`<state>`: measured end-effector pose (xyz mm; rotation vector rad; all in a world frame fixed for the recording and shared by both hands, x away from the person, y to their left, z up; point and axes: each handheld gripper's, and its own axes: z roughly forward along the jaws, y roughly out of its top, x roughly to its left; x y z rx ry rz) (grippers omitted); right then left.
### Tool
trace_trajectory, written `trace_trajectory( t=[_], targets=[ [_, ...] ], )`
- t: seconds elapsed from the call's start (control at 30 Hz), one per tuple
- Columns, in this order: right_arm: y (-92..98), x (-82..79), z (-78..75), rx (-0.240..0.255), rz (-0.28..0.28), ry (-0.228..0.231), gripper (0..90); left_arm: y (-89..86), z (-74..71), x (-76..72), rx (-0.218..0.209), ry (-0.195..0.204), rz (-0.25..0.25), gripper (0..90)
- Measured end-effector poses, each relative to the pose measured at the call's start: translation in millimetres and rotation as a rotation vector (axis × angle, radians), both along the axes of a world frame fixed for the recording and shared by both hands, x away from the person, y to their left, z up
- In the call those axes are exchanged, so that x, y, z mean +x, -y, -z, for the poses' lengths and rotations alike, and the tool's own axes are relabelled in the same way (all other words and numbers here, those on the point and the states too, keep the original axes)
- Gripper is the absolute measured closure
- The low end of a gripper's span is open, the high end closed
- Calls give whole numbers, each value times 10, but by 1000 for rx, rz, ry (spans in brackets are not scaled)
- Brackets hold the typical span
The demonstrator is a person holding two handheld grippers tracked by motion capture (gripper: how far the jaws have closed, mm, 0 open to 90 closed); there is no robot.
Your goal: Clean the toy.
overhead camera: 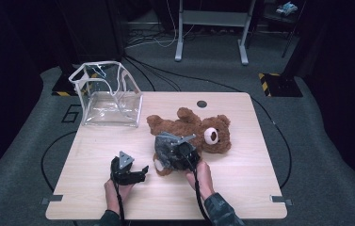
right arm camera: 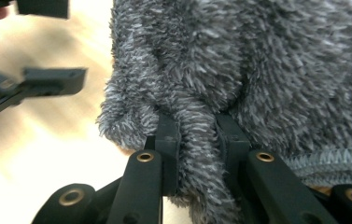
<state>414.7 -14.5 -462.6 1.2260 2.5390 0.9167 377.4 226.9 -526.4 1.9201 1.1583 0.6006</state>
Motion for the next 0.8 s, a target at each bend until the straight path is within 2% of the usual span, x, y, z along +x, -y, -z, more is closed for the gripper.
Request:
trace_trajectory(
  t=[0.13, 0.2, 0.23, 0.27, 0.37, 0.4, 0.5, 0.6, 0.67, 0.7, 0.8],
  targets=[
    [-5, -131, 52, 4, -37, -30, 748, -2, 2, -2, -4, 8, -8, 145],
    [-2, -175, 62, -9, -54, -33, 748, -4, -4, -3, 5, -1, -1, 146],
    [17, -174, 60, -13, -73, -18, 748, 4, 1, -1, 5, 5, -6, 146],
    [44, -193, 31, -9, -58, -20, 748, 8, 3, -3, 4, 7, -8, 145],
    [156, -183, -100, 17, -31, 28, 749, 13, 4, -5, 2, 1, -8, 146],
    [206, -169, -182, 36, -9, 52, 749, 12, 1, -3, 7, -2, -6, 146],
    [288, -113, -396, 50, 63, 135, 749, 21, 3, 0, 15, -1, -6, 146],
    [311, -23, -574, 14, 125, 224, 749, 29, 6, 0, 23, -2, -5, 148],
    [295, 69, -604, -16, 146, 245, 749, 27, 2, 3, 29, -6, 0, 148],
    [262, 105, -585, -34, 157, 227, 749, 28, 3, 3, 28, -7, 0, 148],
    [150, 167, -420, -58, 121, 172, 749, 28, 3, 2, 27, -7, -3, 149]
  ],
)
